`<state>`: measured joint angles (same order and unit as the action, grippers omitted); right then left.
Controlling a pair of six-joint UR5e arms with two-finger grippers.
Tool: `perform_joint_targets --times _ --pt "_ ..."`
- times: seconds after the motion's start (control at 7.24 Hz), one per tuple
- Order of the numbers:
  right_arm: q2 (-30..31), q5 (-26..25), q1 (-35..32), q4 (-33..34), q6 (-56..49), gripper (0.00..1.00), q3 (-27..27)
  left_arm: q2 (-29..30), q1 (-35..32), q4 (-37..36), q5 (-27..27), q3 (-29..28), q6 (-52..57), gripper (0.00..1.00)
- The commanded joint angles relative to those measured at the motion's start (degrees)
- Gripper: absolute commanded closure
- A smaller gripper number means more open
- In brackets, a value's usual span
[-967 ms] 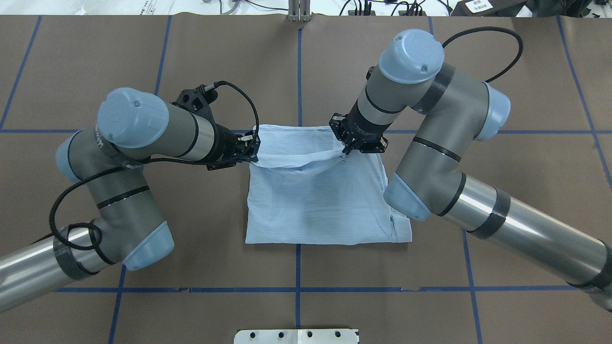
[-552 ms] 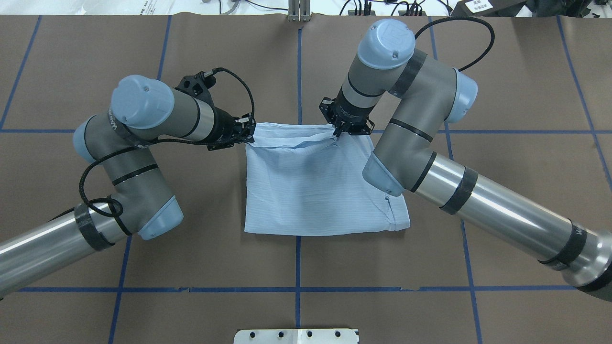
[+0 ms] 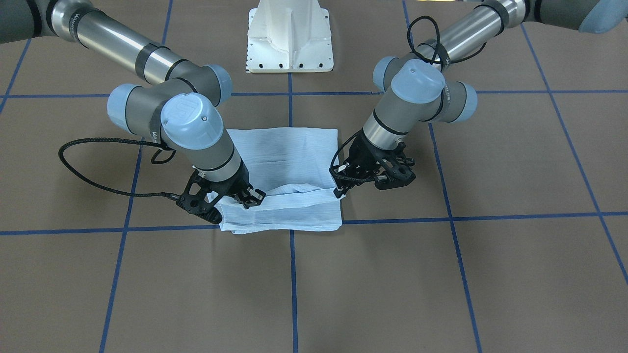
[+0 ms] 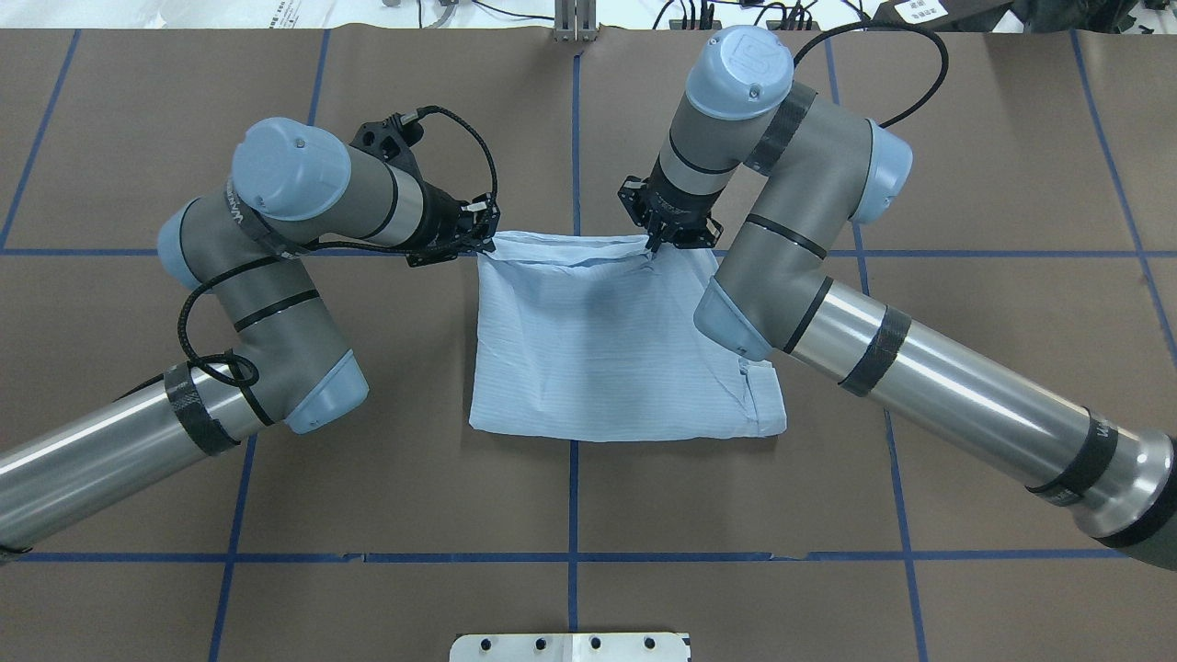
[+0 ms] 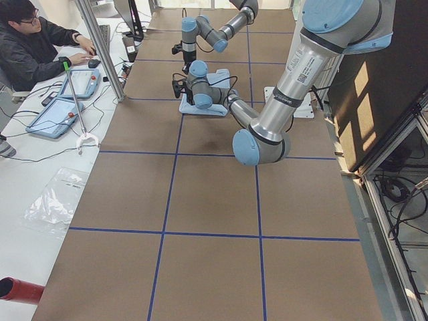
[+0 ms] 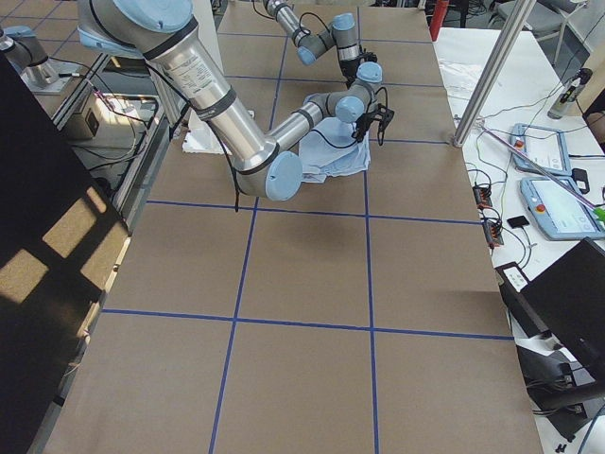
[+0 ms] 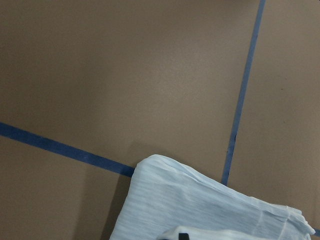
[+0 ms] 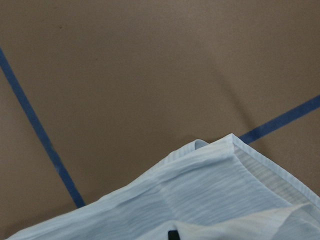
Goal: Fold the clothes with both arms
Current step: 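Lay the edge down near the far end and open both grippers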
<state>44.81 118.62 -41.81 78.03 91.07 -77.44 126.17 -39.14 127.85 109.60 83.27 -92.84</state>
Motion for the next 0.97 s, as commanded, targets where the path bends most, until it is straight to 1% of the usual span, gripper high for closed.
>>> perform_joint_targets --times 0.0,0.14,0.28,0.41,0.69,0.83 --pt "-0.7 0.0 -0.1 -0.2 0.2 0.74 0.4 0.2 -0.1 0.3 0.0 -0.6 -0.4 0.99" --pt "-1.2 0.0 -0.1 -0.2 0.9 0.01 0.7 0.5 -0.1 0.7 -0.2 -1.2 -0.6 0.22" --pt "-1.6 0.1 -0.1 -0.2 0.7 0.00 0.7 0.6 -0.1 1.1 -0.3 -1.2 -0.6 0.01" --pt "-2.3 0.1 -0.1 -0.2 0.7 0.00 0.7 0.5 -0.8 1.0 -0.3 -1.3 -0.6 0.01" --pt "-3.5 0.1 0.0 -0.2 0.0 0.00 0.4 0.0 -4.4 0.3 0.3 -1.3 0.3 0.01" --pt "-3.7 -0.1 0.0 -1.8 -4.1 0.00 0.3 -0.5 -6.6 -0.1 3.9 -1.2 3.1 0.01"
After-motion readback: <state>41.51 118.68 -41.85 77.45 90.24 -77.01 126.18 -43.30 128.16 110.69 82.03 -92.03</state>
